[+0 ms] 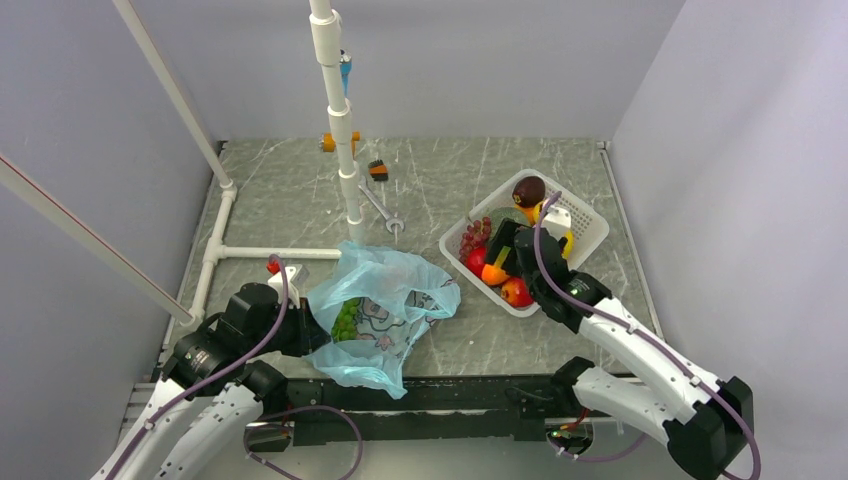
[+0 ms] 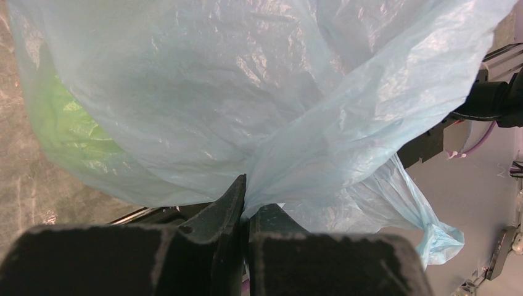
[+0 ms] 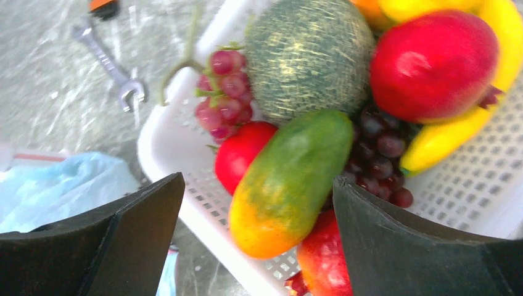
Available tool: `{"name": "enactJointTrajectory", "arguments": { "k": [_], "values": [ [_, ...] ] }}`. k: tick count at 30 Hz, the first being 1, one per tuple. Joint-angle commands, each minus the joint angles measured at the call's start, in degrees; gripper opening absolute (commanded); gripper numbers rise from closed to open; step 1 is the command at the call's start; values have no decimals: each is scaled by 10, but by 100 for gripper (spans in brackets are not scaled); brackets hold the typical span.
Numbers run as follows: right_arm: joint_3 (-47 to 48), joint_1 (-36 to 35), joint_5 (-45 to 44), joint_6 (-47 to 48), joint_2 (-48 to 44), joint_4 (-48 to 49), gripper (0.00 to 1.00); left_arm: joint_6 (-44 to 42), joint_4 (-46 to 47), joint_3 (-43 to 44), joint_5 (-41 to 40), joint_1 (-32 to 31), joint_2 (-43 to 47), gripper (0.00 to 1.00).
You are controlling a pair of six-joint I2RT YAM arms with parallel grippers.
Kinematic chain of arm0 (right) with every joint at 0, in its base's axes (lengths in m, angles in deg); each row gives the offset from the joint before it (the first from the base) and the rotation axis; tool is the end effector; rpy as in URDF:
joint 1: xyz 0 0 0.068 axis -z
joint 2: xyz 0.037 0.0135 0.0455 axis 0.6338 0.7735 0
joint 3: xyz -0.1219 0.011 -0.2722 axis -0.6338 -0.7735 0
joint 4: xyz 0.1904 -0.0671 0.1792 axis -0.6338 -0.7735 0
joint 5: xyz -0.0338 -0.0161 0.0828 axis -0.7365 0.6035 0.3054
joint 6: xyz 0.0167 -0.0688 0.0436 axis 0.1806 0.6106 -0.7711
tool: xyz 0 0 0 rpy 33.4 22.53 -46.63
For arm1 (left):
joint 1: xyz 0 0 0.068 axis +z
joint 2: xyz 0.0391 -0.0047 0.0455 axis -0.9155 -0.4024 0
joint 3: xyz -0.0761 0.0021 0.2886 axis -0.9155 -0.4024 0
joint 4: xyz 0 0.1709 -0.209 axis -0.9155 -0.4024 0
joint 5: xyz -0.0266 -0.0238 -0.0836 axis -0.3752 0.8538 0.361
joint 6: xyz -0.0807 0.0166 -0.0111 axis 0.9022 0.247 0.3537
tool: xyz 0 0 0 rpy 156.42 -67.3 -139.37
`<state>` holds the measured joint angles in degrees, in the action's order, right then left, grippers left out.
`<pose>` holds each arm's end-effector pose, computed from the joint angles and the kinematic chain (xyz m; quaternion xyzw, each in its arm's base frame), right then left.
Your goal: Take the fake fruits out of the plastic bag
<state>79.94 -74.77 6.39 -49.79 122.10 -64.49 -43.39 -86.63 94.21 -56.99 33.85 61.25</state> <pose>0.1978 0.0969 0.2718 0.1635 0.8481 0.1037 0.4932 0.0670 -0.0586 0.2511 0.0299 0.9110 -0.2904 0.2913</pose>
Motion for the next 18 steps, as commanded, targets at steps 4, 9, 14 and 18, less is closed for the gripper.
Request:
{"name": "enactJointTrajectory", "arguments": {
  "k": [4,9,14,18],
  "values": [
    [7,-24,255,144,-30,148,92,-11,21,-1,9,2,-3,10],
    [27,-136,302,189,2,191,91,-10,21,-1,7,2,-3,10],
    [41,-266,271,233,27,237,89,-9,20,-1,7,2,-3,10],
    [59,-325,275,253,64,246,87,-10,20,-1,7,2,-4,10]
  ]
}}
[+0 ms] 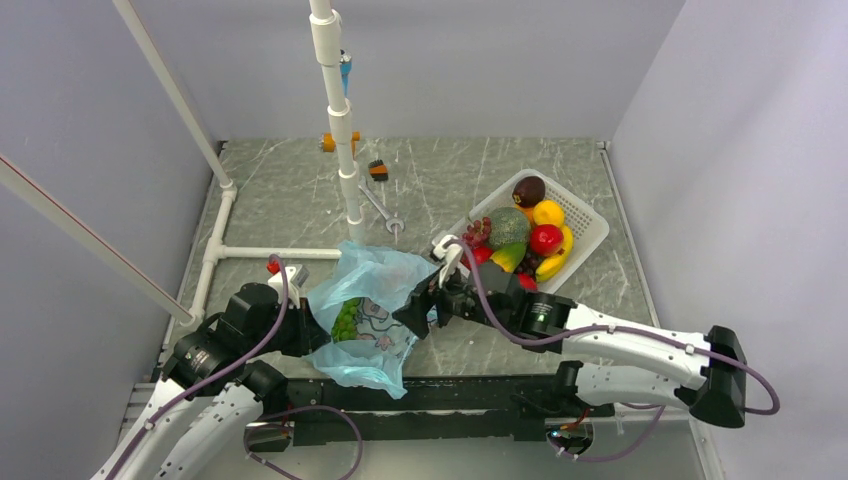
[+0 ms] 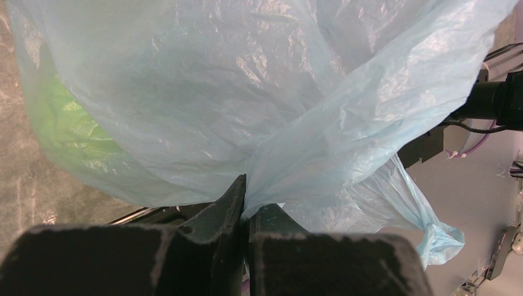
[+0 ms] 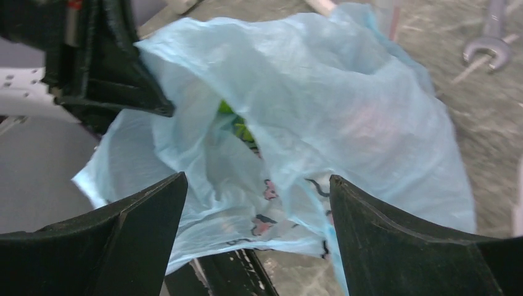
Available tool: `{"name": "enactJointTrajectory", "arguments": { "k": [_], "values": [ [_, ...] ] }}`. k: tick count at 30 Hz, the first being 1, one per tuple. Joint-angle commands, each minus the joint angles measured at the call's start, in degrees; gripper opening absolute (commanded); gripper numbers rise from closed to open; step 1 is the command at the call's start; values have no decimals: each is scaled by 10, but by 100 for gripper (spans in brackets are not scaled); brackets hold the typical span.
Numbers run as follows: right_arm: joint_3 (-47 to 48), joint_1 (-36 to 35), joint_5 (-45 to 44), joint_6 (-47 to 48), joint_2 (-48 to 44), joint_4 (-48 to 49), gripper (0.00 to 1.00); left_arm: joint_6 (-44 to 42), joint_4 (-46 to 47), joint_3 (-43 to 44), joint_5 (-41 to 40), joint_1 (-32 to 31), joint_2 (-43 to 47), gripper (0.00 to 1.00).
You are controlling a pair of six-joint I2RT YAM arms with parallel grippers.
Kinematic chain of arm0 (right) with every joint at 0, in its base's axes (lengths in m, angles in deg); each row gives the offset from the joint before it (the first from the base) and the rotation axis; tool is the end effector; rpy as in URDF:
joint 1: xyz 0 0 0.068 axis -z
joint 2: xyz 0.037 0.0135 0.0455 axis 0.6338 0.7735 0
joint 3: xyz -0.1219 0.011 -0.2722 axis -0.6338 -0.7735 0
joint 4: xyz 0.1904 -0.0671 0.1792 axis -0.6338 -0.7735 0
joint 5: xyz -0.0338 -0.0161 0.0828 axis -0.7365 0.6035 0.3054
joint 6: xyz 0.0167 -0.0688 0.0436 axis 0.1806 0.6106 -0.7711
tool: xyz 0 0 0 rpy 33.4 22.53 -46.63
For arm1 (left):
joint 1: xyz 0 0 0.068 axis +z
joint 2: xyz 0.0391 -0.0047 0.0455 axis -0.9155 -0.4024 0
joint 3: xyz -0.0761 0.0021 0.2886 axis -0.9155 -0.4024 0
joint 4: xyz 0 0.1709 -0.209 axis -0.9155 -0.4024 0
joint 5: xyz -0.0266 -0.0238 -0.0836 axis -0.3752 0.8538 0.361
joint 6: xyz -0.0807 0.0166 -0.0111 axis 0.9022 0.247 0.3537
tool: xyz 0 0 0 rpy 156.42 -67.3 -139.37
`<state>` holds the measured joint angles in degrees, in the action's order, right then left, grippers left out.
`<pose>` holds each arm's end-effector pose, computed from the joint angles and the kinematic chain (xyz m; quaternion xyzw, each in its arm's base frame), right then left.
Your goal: Take the fake fruits out of the plastic bag
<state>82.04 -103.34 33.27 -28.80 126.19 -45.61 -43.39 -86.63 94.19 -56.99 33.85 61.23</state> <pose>0.1173 0.2330 0.3081 -0.2864 0.7540 0.3834 0.4500 0.0670 -0.0587 0.2510 0.0299 0.9111 -0.2902 0.2911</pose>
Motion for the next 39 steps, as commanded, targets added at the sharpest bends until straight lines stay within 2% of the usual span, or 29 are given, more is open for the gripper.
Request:
{"name": "enactJointTrajectory", "arguments": {
  "k": [1,8,16,30,35,39],
  "values": [
    [42,-51,8,49,34,59,87,-10,20,-1,7,2,-4,10],
    [73,-129,4,85,125,58,81,-10,20,-1,7,2,-3,10],
    [130,-150,-143,96,253,15,63,-11,20,-1,7,2,-2,10],
    [125,-151,-340,109,373,126,63,-12,20,-1,10,2,-5,10],
    [150,-149,-412,117,411,116,67,-11,20,-1,9,2,1,10],
    [162,-144,-432,127,434,118,73,-10,20,-1,8,2,1,10]
  ]
}}
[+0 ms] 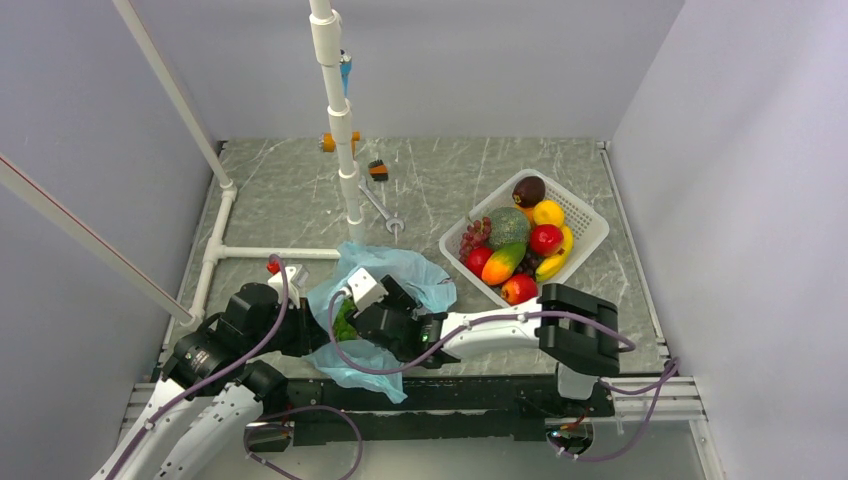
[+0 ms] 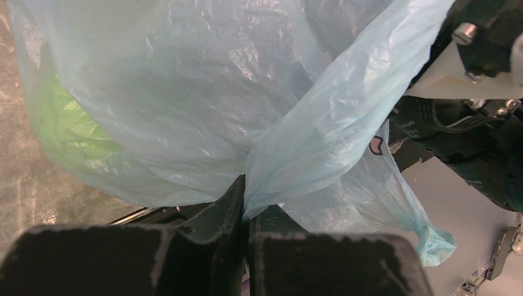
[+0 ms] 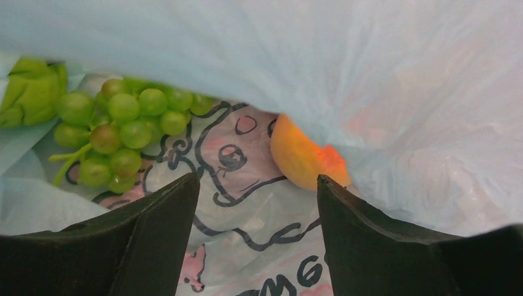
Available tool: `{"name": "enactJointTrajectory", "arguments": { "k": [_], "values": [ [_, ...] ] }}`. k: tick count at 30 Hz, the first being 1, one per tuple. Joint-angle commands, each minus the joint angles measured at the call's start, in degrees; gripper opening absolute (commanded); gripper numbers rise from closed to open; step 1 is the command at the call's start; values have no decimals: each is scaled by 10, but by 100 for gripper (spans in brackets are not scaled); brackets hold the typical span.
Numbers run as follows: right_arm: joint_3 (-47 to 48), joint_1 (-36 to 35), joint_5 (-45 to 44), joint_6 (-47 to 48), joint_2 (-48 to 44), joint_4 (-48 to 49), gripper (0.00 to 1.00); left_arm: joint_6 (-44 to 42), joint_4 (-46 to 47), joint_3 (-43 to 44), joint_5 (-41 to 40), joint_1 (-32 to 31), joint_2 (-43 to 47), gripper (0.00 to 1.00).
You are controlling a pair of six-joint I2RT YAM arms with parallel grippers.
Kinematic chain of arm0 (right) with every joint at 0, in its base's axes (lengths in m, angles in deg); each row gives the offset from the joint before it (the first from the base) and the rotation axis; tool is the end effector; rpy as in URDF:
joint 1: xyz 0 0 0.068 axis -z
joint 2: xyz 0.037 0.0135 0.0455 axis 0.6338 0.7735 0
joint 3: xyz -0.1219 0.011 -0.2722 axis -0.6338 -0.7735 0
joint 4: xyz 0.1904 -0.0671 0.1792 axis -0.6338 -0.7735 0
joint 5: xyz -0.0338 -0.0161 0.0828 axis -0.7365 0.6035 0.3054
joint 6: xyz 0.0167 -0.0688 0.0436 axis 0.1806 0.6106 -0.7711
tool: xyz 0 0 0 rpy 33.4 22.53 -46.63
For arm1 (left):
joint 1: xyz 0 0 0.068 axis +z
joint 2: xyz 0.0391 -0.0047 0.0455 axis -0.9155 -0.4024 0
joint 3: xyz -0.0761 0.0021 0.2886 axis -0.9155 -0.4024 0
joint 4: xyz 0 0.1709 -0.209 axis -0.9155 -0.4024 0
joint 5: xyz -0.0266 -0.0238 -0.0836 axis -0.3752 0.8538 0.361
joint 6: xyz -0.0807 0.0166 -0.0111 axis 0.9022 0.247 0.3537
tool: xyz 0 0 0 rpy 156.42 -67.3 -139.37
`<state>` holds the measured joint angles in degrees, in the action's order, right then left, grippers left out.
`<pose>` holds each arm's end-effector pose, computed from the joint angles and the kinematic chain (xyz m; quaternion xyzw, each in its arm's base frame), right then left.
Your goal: Take the fake fruits out of the plastic bag
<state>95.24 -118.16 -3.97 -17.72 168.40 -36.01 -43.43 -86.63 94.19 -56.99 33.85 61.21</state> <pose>0.1221 0.3781 0.1928 -0.3539 0.7781 0.0730 0.5139 0.0671 -0.0587 0.2509 0.0302 0.9112 -0.2900 0.2910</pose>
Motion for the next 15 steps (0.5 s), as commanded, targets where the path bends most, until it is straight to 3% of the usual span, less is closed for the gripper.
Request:
{"name": "enactJointTrajectory", "arguments": {
  "k": [1,15],
  "values": [
    [31,8,-60,14,14,21,75,-10,20,-1,8,2,2,10],
    [38,69,-50,6,43,61,99,-9,20,-1,7,2,1,10]
  ]
}}
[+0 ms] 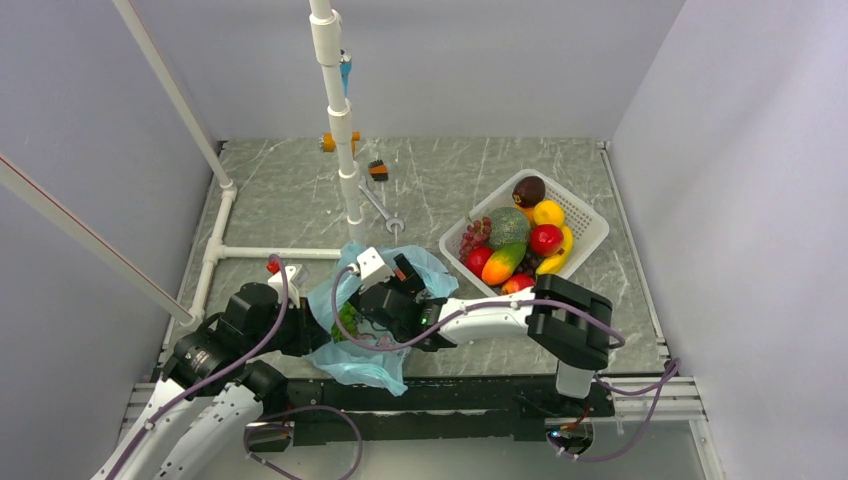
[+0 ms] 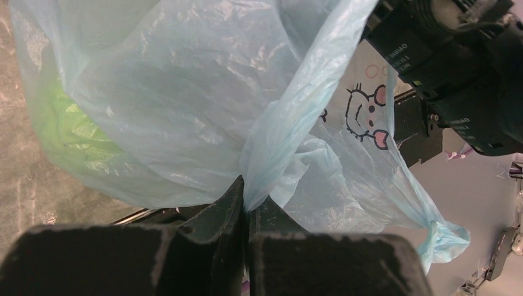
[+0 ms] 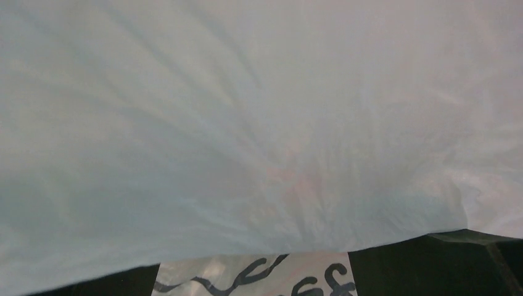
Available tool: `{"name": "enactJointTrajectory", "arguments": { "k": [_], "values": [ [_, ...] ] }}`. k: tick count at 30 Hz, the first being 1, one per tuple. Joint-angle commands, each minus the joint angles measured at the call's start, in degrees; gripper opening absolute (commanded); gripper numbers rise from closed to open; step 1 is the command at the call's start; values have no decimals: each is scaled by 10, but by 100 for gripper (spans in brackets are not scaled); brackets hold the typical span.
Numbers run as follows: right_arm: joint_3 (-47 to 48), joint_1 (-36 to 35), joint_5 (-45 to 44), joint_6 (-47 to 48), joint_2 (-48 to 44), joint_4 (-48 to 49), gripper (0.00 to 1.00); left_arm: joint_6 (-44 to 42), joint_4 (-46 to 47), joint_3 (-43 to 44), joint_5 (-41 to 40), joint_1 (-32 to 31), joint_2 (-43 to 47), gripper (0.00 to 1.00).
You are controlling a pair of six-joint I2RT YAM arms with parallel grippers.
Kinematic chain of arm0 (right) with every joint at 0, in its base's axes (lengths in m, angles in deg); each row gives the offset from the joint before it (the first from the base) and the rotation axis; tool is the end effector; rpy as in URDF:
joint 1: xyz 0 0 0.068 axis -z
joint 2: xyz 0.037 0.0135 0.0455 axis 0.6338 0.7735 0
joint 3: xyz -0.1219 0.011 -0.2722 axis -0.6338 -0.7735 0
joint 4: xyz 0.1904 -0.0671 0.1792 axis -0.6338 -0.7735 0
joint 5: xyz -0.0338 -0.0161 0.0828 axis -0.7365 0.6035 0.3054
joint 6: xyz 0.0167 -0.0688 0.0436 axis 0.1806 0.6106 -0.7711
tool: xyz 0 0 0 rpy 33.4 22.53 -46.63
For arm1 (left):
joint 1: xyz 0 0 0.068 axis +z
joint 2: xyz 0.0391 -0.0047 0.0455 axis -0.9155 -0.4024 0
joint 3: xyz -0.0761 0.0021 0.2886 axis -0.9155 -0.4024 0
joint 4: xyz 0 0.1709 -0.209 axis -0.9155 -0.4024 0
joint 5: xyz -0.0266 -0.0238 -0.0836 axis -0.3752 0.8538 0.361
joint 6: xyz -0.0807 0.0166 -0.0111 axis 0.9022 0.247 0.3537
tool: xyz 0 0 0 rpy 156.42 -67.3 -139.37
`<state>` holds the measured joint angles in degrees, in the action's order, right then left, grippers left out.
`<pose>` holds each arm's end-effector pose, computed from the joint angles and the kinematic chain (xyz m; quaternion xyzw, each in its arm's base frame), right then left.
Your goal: Take the fake fruits out of the plastic bag
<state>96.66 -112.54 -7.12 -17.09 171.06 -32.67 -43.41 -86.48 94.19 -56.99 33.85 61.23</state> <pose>0.1646 0.3740 0.1909 -0.2961 0.7881 0.0370 0.5383 0.0672 -0.0588 0.2512 0.0302 0.9106 -0.2908 0.2921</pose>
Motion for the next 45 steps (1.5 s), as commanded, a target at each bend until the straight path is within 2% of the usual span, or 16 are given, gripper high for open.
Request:
{"name": "enactJointTrajectory", "arguments": {
  "k": [1,13,22,28,31,36,41,45],
  "values": [
    [24,19,-18,-7,19,27,99,-9,18,-1,7,2,0,10],
    [16,70,23,-41,54,30,98,-9,18,-1,6,2,0,10],
    [34,78,33,-53,77,7,84,-8,18,-1,5,2,0,10],
    [22,76,72,-57,58,13,61,-9,18,-1,7,2,-3,10],
    [24,71,83,-57,48,4,44,-11,18,0,8,2,-4,10],
    [3,56,107,-48,19,17,31,-10,17,-1,7,2,-2,10],
    [-13,48,162,-49,-34,9,15,-10,18,-1,7,2,-5,10],
    [-39,48,225,-39,-93,10,7,-14,18,0,11,2,-11,10]
  ]
}}
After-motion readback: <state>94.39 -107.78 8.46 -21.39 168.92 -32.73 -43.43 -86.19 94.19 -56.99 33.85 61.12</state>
